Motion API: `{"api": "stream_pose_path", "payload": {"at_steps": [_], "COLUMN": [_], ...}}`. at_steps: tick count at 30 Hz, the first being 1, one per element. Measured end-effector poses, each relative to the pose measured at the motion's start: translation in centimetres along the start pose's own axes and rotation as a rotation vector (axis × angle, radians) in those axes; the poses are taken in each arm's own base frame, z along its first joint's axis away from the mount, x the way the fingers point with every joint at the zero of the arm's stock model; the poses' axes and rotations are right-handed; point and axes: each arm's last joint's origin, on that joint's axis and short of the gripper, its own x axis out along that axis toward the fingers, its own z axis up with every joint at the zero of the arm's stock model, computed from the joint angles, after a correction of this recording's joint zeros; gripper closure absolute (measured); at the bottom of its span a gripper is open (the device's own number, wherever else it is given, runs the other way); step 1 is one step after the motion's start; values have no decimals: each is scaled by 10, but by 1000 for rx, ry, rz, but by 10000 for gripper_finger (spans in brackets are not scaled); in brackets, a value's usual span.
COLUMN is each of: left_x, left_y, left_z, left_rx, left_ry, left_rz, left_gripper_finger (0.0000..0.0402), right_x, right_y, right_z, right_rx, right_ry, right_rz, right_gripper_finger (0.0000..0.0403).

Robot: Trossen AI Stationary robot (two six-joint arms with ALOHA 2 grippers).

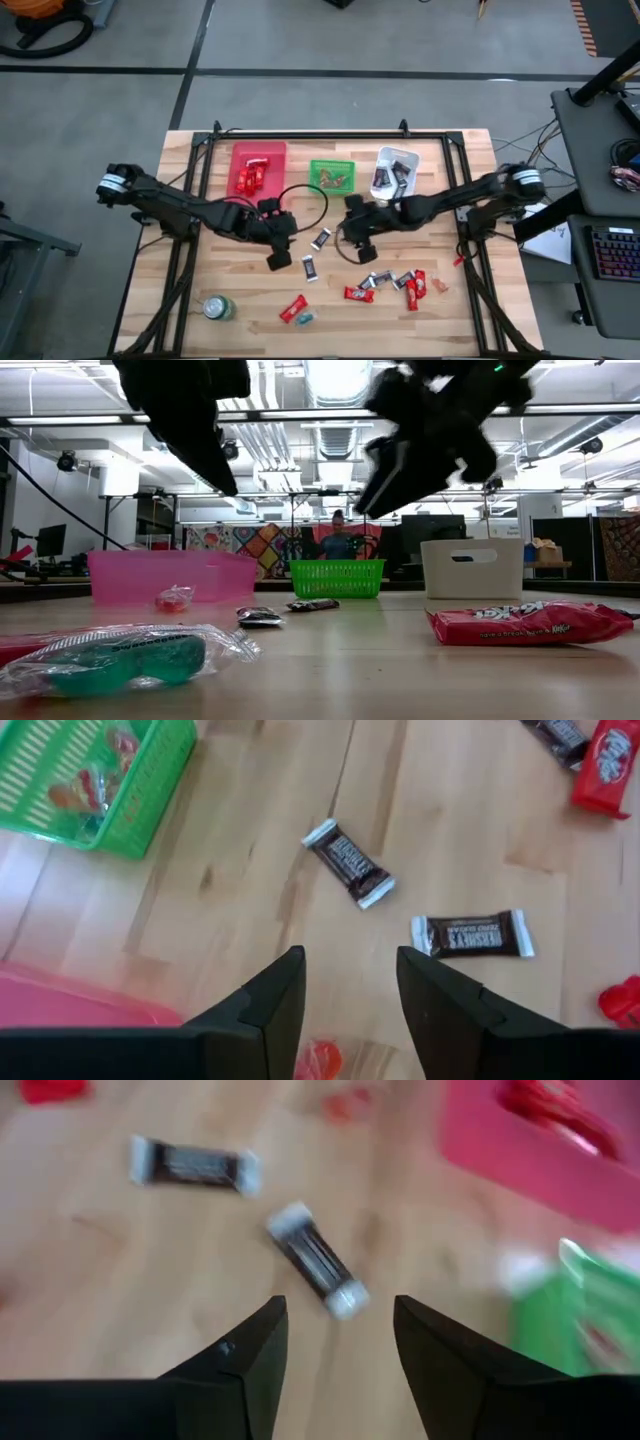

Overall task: Sort candy
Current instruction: Put the brown chocolate bar into the white bin

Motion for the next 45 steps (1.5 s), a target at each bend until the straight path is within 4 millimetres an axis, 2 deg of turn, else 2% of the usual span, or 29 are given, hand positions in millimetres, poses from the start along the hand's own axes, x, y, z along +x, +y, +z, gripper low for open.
{"api": "stream_pose_path", "payload": {"at_steps": [7, 16, 22, 26, 32, 38, 45], "left_x": [0, -1, -1, -1, -1, 3, 14], "left_y": [-1, -1, -2, -2, -1, -6, -25], "left_z": [0, -2, -2, -1, 2, 6, -4], "left_rx": [-22, -40, -39, -30, -1, -7, 196], "left_ry": [2, 15, 9, -1, -53, -137, -112], "left_rz": [0, 3, 0, 9, 64, 37, 21], "left_gripper_finger": [251, 251, 251, 250, 250, 251, 251], "right_x": [51, 92, 100, 105, 112, 111, 113], "right_y": [-8, -20, -27, -28, -27, -27, -23], "right_z": [3, -3, -14, -19, -24, -22, -18], "right_rx": [-80, -75, -32, -9, 37, 59, 151], "right_ry": [47, 101, 129, 139, 161, 122, -30], "right_rz": [83, 133, 146, 155, 144, 189, 291], "right_gripper_finger": [225, 225, 227, 242, 295, 379, 394]}}
